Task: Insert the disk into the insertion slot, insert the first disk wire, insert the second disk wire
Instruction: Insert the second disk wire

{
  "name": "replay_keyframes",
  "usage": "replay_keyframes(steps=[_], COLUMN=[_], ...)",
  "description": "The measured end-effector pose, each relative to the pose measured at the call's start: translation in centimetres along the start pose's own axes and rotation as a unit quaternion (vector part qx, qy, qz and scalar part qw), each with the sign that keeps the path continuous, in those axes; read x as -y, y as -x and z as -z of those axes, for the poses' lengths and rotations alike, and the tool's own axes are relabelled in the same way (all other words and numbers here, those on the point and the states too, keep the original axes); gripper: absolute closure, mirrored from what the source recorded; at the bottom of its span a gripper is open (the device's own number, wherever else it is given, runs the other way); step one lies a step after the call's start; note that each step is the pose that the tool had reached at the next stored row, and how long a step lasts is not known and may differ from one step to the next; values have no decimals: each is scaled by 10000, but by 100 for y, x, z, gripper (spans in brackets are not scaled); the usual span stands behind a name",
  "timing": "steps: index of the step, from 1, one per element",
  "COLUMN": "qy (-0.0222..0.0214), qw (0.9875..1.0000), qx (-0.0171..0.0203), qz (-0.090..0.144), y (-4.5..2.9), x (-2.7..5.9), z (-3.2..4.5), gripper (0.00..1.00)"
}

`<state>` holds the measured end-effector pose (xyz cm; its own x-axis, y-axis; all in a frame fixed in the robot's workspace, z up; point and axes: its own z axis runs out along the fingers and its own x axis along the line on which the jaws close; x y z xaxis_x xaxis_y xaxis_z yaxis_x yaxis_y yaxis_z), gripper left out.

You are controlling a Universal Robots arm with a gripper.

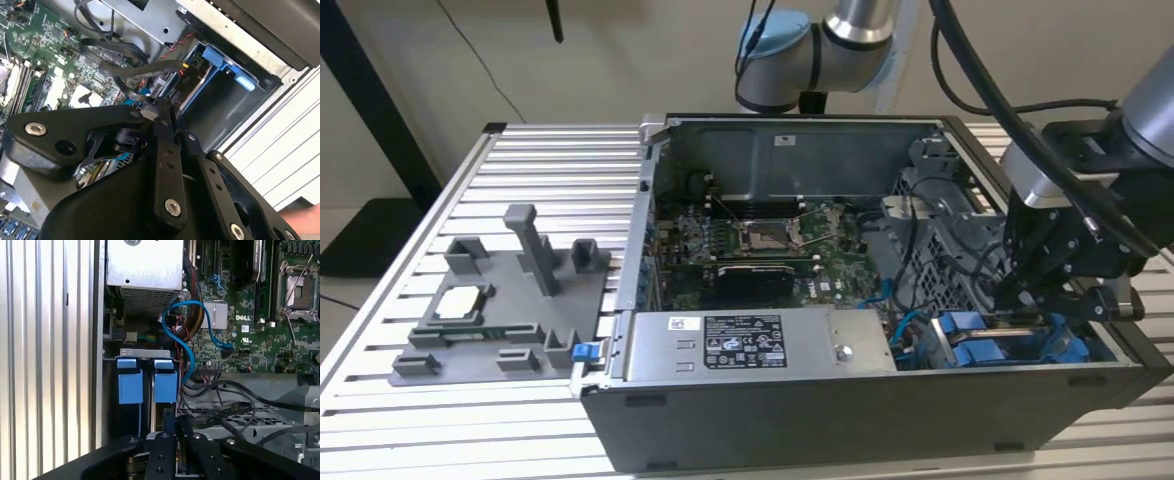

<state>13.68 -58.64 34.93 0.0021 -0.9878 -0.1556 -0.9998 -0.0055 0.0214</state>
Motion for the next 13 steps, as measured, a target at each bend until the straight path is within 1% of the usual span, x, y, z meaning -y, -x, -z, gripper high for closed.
replay_keyframes(steps=[1, 2, 9, 13], qy=[0, 0, -2, -6], qw=[10000, 10000, 10000, 10000], qx=[16, 19, 17, 19], qz=[0, 1, 1, -25], y=[-1, -2, -8, -14], x=[11, 22, 67, 74], z=[-8, -16, -48, -54], gripper=[100, 100, 100, 100])
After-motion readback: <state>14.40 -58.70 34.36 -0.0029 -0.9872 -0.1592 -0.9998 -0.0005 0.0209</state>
